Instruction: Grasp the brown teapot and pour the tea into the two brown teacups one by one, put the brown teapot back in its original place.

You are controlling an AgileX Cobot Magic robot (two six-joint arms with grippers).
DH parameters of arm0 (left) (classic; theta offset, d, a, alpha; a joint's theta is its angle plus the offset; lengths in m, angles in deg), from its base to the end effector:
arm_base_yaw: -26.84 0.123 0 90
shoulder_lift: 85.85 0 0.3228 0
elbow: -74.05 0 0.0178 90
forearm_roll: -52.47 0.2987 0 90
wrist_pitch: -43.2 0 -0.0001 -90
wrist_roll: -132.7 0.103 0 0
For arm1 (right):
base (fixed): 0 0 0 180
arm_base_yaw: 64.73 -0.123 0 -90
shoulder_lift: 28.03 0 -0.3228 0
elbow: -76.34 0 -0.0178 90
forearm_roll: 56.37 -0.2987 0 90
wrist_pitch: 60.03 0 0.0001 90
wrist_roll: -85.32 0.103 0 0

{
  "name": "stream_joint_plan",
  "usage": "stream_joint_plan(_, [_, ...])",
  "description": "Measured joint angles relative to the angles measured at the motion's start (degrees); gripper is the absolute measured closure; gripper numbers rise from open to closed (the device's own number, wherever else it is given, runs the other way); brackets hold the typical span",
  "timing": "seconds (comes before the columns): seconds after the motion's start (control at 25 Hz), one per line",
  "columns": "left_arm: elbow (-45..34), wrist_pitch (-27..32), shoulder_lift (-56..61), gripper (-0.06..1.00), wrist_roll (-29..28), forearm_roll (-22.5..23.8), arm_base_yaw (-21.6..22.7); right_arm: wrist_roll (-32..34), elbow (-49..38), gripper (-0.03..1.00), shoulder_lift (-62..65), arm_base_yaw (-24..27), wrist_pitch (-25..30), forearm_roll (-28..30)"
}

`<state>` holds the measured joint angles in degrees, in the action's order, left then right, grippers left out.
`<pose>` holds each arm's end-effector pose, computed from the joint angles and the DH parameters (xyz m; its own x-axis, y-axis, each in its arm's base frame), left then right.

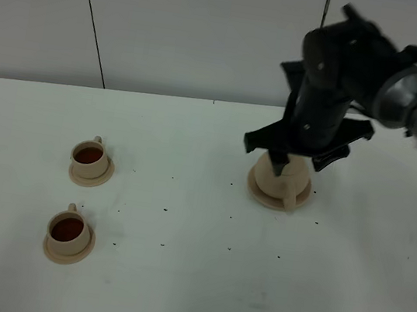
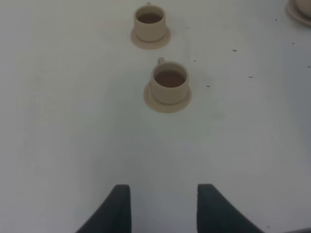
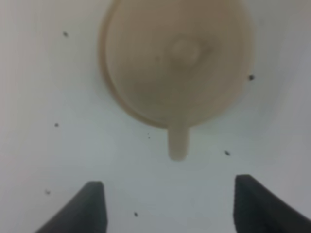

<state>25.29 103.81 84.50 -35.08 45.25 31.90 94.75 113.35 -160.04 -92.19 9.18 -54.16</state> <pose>0.0175 -0.0098 0.2993 -0.4736 0.1084 -0.8741 0.0801 0.9936 0.0798 0.4836 0.2471 0.2555 -0.9120 -0.3047 -0.2745 -0.3186 0.9479 0.0066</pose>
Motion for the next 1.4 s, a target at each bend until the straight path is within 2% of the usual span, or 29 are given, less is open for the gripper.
stream_joint_plan(0.24, [0.0,0.0,0.0,0.55,0.0,0.0,0.0,0.7,-10.1,0.49,7.6,5.9,0.0,-0.1])
stream_joint_plan(0.64, [0.0,0.0,0.0,0.55,0.0,0.0,0.0,0.6,-37.5,0.51,27.8,16.7,0.1,0.9])
stream_joint_plan(1.04, [0.0,0.0,0.0,0.55,0.0,0.0,0.0,0.9,-65.1,0.51,53.7,17.6,-3.0,0.4])
stream_joint_plan(1.4, [0.0,0.0,0.0,0.55,0.0,0.0,0.0,0.9,-78.1,0.51,74.8,17.6,-3.9,-1.3])
